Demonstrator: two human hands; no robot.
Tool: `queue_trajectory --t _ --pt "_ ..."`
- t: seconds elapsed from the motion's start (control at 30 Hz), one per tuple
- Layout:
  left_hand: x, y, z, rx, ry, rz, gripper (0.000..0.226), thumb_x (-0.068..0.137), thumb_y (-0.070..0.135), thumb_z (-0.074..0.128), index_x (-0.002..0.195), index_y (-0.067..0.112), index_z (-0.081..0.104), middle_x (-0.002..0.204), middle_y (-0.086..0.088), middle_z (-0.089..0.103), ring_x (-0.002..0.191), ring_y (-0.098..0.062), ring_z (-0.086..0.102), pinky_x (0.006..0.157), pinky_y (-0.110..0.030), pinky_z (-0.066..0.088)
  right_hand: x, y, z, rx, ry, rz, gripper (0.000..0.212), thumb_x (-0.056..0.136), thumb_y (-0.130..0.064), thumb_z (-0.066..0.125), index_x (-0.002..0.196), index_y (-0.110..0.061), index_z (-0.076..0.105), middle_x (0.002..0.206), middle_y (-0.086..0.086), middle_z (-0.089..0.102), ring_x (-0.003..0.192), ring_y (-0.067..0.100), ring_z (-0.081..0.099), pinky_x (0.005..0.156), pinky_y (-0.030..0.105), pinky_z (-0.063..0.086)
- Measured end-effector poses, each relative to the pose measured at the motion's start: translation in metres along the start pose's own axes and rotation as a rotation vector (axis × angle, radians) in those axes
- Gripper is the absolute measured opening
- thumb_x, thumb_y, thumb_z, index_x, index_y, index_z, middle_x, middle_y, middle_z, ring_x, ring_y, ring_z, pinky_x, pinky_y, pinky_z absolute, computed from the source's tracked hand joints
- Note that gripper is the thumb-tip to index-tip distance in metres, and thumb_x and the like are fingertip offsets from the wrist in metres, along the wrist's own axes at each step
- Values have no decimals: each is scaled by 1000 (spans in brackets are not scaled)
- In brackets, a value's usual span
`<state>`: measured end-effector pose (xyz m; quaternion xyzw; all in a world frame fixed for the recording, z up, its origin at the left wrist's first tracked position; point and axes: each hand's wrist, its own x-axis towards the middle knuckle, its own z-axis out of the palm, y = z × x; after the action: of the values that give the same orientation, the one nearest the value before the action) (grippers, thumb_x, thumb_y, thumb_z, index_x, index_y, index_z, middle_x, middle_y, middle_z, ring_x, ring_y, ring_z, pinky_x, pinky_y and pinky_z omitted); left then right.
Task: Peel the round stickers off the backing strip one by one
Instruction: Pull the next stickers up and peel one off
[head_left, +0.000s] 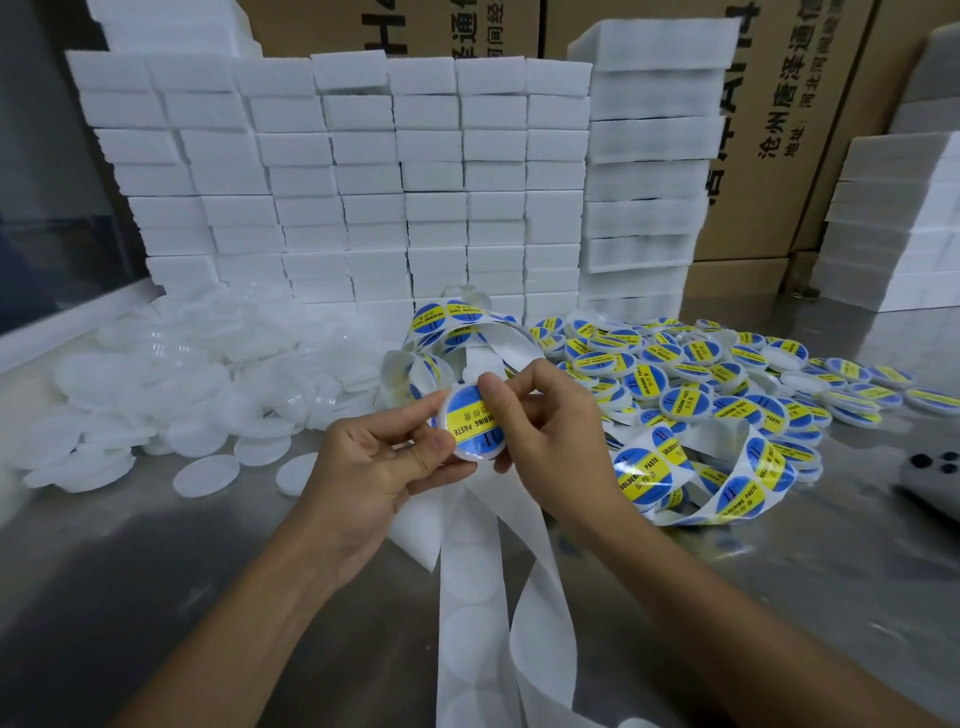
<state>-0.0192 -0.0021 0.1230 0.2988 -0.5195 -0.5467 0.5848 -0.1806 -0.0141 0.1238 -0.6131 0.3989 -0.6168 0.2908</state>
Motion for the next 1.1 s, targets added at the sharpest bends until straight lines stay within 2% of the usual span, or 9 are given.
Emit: queue_trajectory --t 0.1,0.17,0.27,0.47,0.57,0.63,0.8,0.97,1.1 --pt "1 0 0 -42 15 15 35 68 5 65 99 16 77 92 -12 75 84 -26 74 68 -29 59 -1 -1 1 27 -60 20 32 80 -27 81 81 -11 53 68 14 70 50 22 60 49 38 50" --pt "2 0 -1 -36 20 28 34 70 5 63 99 15 77 91 -9 76 83 -25 74 68 -29 59 -1 -3 1 33 -103 56 39 74 -27 86 84 -8 53 70 14 71 52 20 61 49 35 51" --pt "2 0 -2 23 49 33 36 73 8 60 108 7 67 78 -6 72 78 -25 74 66 -29 59 0 -3 -3 32 -145 83 36 83 -24 78 82 -1 50 70 12 73 47 20 62 47 31 49" --pt "1 -1 2 149 78 41 20 91 0 53 107 4 65 86 -11 72 78 -24 73 59 -29 59 2 -1 -3 -8 -72 0 44 83 -38 73 61 -10 47 52 8 64 41 21 62 40 23 43" --pt "1 -2 3 155 137 41 16 93 -2 53 105 -1 63 87 -13 70 73 -22 73 58 -29 59 4 4 -3 26 -122 -3 31 88 -23 73 75 -4 52 66 12 71 46 22 64 45 28 49" --pt "2 -2 3 131 183 51 11 92 0 55 98 1 65 84 -11 72 70 -23 73 57 -29 59 4 5 -3 40 -169 -17 17 88 -14 72 86 -10 56 75 15 71 54 23 66 53 34 55" --pt "4 -1 1 109 277 80 4 88 5 63 87 5 67 83 -16 71 66 -24 72 55 -28 58 1 8 2 14 -274 -41 41 78 -6 81 107 -23 57 82 14 67 63 14 62 64 29 54" --pt "0 0 7 137 236 92 22 68 19 73 82 4 66 73 -7 74 64 -23 72 52 -27 57 0 8 1 40 -202 -18 11 91 -14 69 96 -13 59 66 10 66 51 17 61 56 33 53" --pt "1 1 5 93 226 45 12 77 0 69 89 2 68 77 -9 75 67 -24 73 55 -27 58 1 8 -1 7 -164 -35 7 96 -12 61 94 -18 59 74 9 71 51 15 61 56 29 53"
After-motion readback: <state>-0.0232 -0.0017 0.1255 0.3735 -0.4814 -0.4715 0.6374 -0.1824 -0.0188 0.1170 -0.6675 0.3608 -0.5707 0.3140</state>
